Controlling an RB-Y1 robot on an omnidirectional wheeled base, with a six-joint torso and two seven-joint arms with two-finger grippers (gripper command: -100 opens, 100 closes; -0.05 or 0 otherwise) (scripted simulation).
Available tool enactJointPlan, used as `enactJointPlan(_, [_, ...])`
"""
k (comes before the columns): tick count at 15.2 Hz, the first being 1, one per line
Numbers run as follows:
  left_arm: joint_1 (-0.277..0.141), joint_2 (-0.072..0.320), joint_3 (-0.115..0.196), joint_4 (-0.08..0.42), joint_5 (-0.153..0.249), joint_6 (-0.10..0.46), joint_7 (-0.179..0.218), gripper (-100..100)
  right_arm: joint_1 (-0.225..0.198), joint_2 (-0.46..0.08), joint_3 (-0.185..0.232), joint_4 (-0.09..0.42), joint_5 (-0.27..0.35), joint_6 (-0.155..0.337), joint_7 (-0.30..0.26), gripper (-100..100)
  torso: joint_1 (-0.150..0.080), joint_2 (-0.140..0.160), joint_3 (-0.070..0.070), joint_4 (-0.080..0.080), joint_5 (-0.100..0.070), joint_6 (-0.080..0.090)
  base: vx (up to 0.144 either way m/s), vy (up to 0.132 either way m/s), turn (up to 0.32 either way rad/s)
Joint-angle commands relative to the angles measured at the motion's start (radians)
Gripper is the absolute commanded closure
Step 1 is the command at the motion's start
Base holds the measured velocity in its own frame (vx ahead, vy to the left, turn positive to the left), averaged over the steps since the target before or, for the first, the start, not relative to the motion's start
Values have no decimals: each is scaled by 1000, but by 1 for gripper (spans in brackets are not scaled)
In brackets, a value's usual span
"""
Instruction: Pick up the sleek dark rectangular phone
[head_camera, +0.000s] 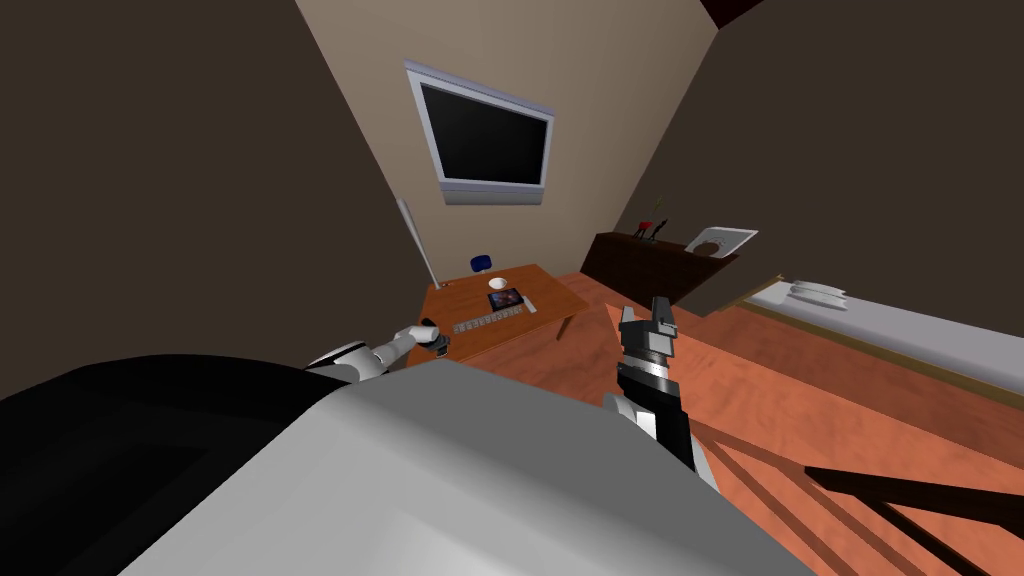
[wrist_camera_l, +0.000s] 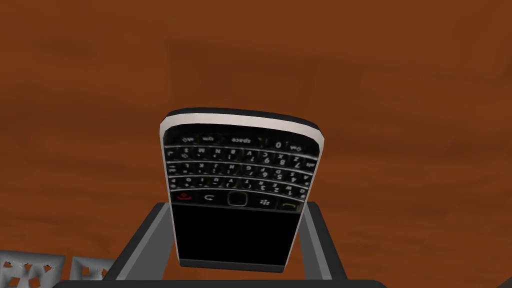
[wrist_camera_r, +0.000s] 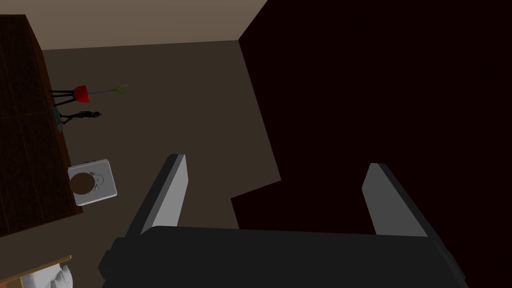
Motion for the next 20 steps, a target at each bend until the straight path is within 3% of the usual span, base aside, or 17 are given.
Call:
enactJointPlan(1, [14,-11,50,-12,-31,23,-29,100,0,0,0,0,0,0,0,0,0,0,0,0,0,0,3,-16,-7])
enactJointPlan(3, [14,-11,73,-12,-31,23,-29,100,0,0,0,0,0,0,0,0,0,0,0,0,0,0,3,-16,-3])
enactJointPlan(4, [25,-21,109,-20,-58,43,-56,100,0,0,0,0,0,0,0,0,1,0,0,0,0,0,3,-18,-6])
enactJointPlan(5, [25,-21,129,-20,-58,43,-56,100,0,0,0,0,0,0,0,0,0,0,0,0,0,0,3,-22,-5])
enactJointPlan(6, [25,-21,130,-20,-58,43,-56,100,0,0,0,0,0,0,0,0,0,0,0,0,0,0,3,-16,-1])
enactJointPlan(7, [37,-31,167,-28,-84,63,-82,100,0,0,0,0,0,0,0,0,0,0,0,0,0,0,5,-18,-6])
enactJointPlan(9, [48,-40,209,-36,-111,84,-108,100,0,0,0,0,0,0,0,0,0,0,0,0,0,0,3,-24,-8])
enactJointPlan(11, [48,-40,243,-36,-111,84,-108,100,0,0,0,0,0,0,0,0,0,0,0,0,0,0,0,-24,-3])
enactJointPlan(12, [60,-50,272,-44,-138,104,-135,100,0,0,0,0,0,0,0,0,0,0,0,0,0,-1,1,-21,-7])
enactJointPlan(13, [60,-50,294,-44,-138,104,-135,100,0,0,0,0,0,0,0,0,0,0,0,0,0,-1,3,-22,-3])
enactJointPlan(14, [60,-50,299,-44,-138,104,-135,100,0,0,0,0,0,0,0,0,0,0,0,0,-1,-1,3,-15,-2])
enactJointPlan(15, [71,-60,332,-52,-164,124,-161,100,0,0,0,0,0,0,0,0,0,0,0,0,0,-1,7,-20,-10])
enactJointPlan(16, [71,-60,353,-52,-164,124,-161,100,0,0,0,0,0,0,0,0,0,0,0,0,0,-1,6,-21,-5])
enactJointPlan(17, [71,-60,356,-52,-164,124,-161,100,0,0,0,0,0,0,0,0,0,0,0,0,-1,-1,3,-14,1])
enactJointPlan(18, [82,-70,392,-61,-191,144,-188,100,0,0,0,0,0,0,0,0,0,0,0,0,-1,-1,4,-20,-7])
enactJointPlan(19, [82,-70,412,-61,-191,144,-188,100,0,0,0,0,0,0,0,0,0,0,0,0,-1,-1,3,-23,-8])
enactJointPlan(20, [78,-67,385,-56,-180,135,-179,100,0,0,0,0,0,0,0,0,0,0,0,0,-1,-1,1,-12,4])
